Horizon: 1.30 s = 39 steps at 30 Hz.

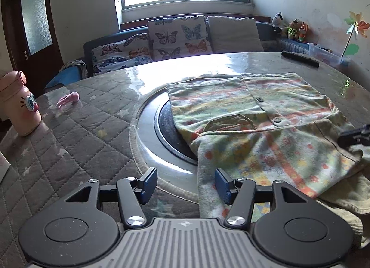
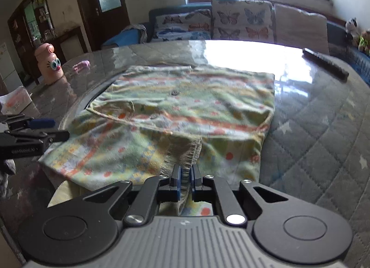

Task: Fold clothes
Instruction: 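Grasp the shirt hem with both grippers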

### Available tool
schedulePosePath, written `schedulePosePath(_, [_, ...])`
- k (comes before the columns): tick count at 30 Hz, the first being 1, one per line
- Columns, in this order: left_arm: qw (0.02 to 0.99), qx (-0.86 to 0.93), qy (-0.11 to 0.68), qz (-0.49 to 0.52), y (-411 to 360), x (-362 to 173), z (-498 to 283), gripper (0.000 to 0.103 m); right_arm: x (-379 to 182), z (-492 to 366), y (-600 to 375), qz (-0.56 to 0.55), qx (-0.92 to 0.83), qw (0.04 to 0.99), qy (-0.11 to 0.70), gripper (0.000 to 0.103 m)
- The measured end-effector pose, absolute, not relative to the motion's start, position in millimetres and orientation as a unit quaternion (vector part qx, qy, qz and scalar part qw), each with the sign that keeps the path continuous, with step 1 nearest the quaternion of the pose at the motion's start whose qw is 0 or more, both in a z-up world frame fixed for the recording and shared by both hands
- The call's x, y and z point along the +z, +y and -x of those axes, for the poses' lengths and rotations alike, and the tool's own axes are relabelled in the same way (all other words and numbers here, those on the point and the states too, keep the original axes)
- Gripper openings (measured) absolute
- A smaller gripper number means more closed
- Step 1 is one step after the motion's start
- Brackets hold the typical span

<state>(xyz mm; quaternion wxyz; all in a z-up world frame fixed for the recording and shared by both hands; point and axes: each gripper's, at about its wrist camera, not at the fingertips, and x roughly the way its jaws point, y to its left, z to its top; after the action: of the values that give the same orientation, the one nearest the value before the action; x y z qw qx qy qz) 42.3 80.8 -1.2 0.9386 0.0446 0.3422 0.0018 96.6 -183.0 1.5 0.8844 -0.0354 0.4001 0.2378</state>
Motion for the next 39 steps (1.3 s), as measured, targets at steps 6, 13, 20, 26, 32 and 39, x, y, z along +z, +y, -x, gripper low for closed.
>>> schedulePosePath(6, [0.947,-0.011,0.316,-0.057,75,17,-56,0.057,20,-97,-182,0.052,0.239,0.896,0.369,0.011])
schedulePosePath(13, [0.943,-0.038,0.323,-0.071,55,7,-91,0.035,12,-117,-164,0.068,0.265,0.892,0.36,0.011])
schedulePosePath(20, [0.936,-0.041,0.332,-0.106,51,-13,-94,0.037,-1,-115,-156,0.095,0.285,0.881,0.367,0.027])
schedulePosePath(26, [0.943,-0.079,0.299,-0.126,33,5,-64,0.037,11,-88,-155,0.114,0.313,0.874,0.355,0.035])
schedulePosePath(32, [0.933,-0.135,0.296,-0.156,8,-1,-37,0.038,6,-73,-162,0.122,0.309,0.87,0.364,0.035])
schedulePosePath(39, [0.925,-0.148,0.296,-0.189,-1,-7,-13,0.039,2,-62,-178,0.11,0.298,0.875,0.366,0.035])
